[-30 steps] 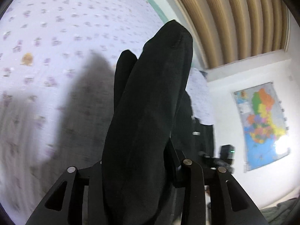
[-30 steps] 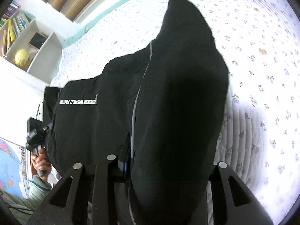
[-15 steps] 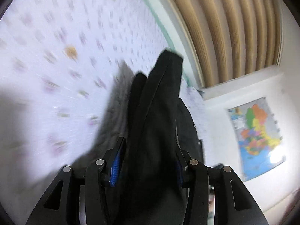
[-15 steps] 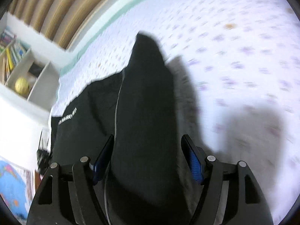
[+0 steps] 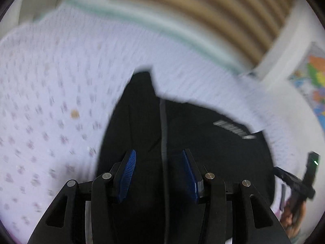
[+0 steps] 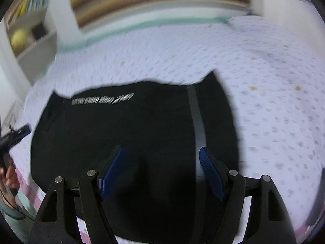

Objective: Fold large clothes

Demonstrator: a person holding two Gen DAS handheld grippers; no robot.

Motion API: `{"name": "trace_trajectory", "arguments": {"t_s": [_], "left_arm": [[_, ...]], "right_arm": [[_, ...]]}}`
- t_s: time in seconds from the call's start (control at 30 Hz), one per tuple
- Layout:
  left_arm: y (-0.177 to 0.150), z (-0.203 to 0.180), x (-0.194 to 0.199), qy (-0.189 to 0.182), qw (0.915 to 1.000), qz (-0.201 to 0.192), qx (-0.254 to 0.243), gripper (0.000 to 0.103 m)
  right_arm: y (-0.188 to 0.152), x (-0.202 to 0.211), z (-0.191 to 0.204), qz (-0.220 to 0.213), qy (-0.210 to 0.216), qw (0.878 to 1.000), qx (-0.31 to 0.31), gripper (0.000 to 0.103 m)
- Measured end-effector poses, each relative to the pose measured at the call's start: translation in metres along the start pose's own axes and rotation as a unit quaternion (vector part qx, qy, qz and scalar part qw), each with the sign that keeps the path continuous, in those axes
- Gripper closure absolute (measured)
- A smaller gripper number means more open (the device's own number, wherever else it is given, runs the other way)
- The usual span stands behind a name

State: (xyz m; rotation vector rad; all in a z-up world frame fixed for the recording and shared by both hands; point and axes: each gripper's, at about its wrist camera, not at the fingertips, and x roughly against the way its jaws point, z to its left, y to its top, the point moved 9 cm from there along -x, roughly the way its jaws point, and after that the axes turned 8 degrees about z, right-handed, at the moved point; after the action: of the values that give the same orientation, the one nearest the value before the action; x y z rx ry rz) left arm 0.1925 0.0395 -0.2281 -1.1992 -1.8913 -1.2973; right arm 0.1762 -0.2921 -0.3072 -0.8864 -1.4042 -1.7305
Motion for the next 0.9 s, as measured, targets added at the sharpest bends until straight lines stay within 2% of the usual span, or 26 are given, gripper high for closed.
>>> {"name": "trace_trajectory", "arguments": {"t_s": [0.07, 0.13, 0.2, 0.33, 0.43, 0.47, 0.5, 0.53, 0.57, 0.6, 0.63, 0.67, 0.73, 0.83, 0.9], "left_arm": [[-0.005, 0.014, -0.034, 0.006, 0.9982, 0.05, 0.033, 0.053], [-0.003, 0.022, -0.05, -0.001, 0.9969, 0.06, 0.05, 0.053], [0.0, 0.023, -0.05, 0.005, 0.9966, 0.067, 0.048, 0.053], [0.0, 0.011, -0.026, 0.033, 0.9987, 0.036, 0.017, 0.053], [-0.009, -0.008, 0.006, 0.02, 0.9998, 0.001, -0.007, 0.053], [-0.013, -0.016, 0.026, 0.028, 0.9993, -0.017, -0.019, 0.053], [-0.016, -0.02, 0.04, 0.052, 0.9979, -0.028, -0.026, 0.053], [-0.019, -0.024, 0.055, 0.09, 0.9945, -0.041, -0.035, 0.053], [-0.022, -0.03, 0.075, 0.137, 0.9875, -0.059, -0.05, 0.053], [-0.026, -0.043, 0.101, 0.181, 0.9764, -0.09, -0.076, 0.052], [-0.029, -0.053, 0.114, 0.195, 0.9707, -0.108, -0.09, 0.051], [-0.034, -0.067, 0.136, 0.215, 0.9606, -0.139, -0.108, 0.045], [-0.043, -0.086, 0.166, 0.238, 0.9461, -0.188, -0.113, 0.04], [-0.055, -0.107, 0.207, 0.259, 0.9227, -0.264, -0.11, 0.031], [-0.063, -0.119, 0.228, 0.263, 0.9123, -0.295, -0.109, 0.03]], "right_arm": [[-0.004, -0.039, 0.004, 0.044, -0.037, 0.998, 0.009, 0.026], [-0.007, -0.067, 0.006, 0.062, -0.05, 0.997, 0.015, 0.026], [-0.007, -0.073, 0.003, 0.066, -0.059, 0.996, 0.01, 0.026], [-0.006, -0.068, 0.0, 0.065, -0.057, 0.996, -0.002, 0.026], [-0.011, -0.045, -0.001, 0.045, -0.042, 0.998, -0.018, 0.026], [-0.012, -0.033, 0.001, 0.034, -0.037, 0.999, -0.021, 0.026], [-0.012, -0.024, 0.002, 0.025, -0.035, 0.999, -0.022, 0.026], [-0.012, -0.008, 0.005, 0.007, -0.031, 0.999, -0.023, 0.026], [-0.012, 0.006, 0.008, -0.005, -0.028, 0.999, -0.024, 0.026], [-0.011, 0.023, 0.012, -0.021, -0.026, 0.999, -0.023, 0.026], [-0.01, 0.041, 0.018, -0.037, -0.027, 0.999, -0.02, 0.026], [-0.01, 0.059, 0.025, -0.055, -0.033, 0.998, -0.018, 0.024], [-0.012, 0.085, 0.033, -0.079, -0.041, 0.996, -0.016, 0.022], [-0.015, 0.114, 0.05, -0.107, -0.038, 0.993, -0.023, 0.02], [-0.016, 0.13, 0.057, -0.123, -0.029, 0.992, -0.028, 0.019]]}}
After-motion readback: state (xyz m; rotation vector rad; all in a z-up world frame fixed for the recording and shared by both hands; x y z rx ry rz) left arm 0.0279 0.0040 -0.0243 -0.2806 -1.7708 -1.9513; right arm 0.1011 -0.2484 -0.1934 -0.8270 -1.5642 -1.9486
